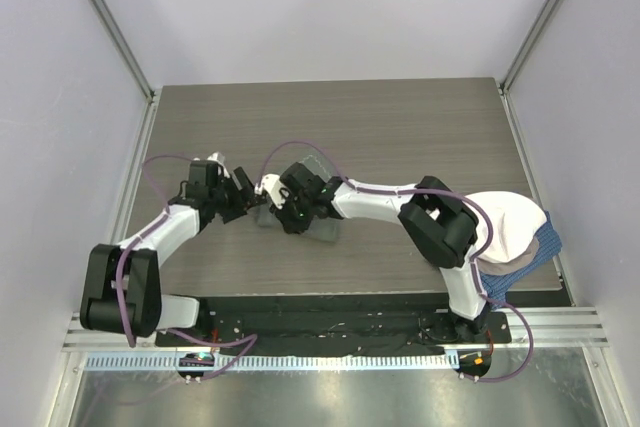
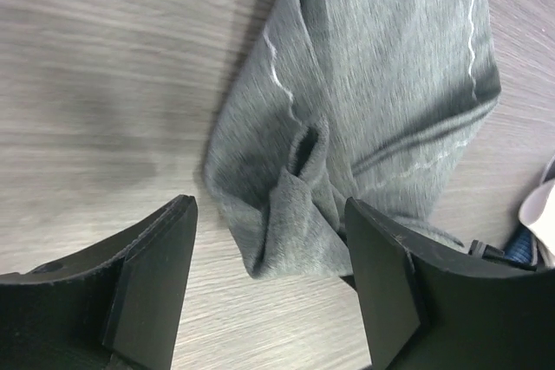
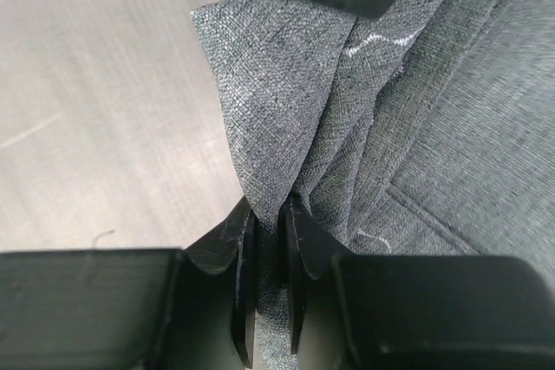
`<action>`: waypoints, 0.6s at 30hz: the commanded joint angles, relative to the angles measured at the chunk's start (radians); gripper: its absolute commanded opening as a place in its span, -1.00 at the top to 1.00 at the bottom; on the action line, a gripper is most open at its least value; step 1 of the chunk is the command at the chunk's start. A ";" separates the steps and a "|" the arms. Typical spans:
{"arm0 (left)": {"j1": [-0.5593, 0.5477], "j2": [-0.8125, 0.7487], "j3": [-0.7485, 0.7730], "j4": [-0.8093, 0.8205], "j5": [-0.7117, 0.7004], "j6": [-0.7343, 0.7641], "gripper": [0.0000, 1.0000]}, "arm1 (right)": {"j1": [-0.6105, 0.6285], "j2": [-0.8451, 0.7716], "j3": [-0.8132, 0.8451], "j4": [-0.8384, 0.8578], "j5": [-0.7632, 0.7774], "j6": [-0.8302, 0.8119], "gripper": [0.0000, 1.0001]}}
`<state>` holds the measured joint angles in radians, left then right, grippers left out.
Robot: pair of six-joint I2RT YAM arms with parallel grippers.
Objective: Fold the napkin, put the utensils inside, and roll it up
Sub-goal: Roll the napkin with the utensil
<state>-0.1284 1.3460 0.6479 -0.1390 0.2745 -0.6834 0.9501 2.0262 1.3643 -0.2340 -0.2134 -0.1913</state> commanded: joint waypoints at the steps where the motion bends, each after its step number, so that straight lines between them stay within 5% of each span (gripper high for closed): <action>1: 0.006 -0.091 -0.082 0.099 -0.084 -0.015 -0.47 | -0.008 0.042 0.064 -0.227 -0.275 0.095 0.72; 8: 0.006 -0.260 -0.258 0.240 -0.061 -0.050 -0.50 | -0.080 0.089 0.162 -0.263 -0.521 0.157 0.73; 18: 0.001 -0.295 -0.321 0.272 0.017 -0.045 -0.50 | -0.184 0.265 0.274 -0.266 -0.724 0.220 0.74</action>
<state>-0.1284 1.0832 0.3508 0.0452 0.2512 -0.7296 0.8028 2.2276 1.5806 -0.4904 -0.8223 -0.0181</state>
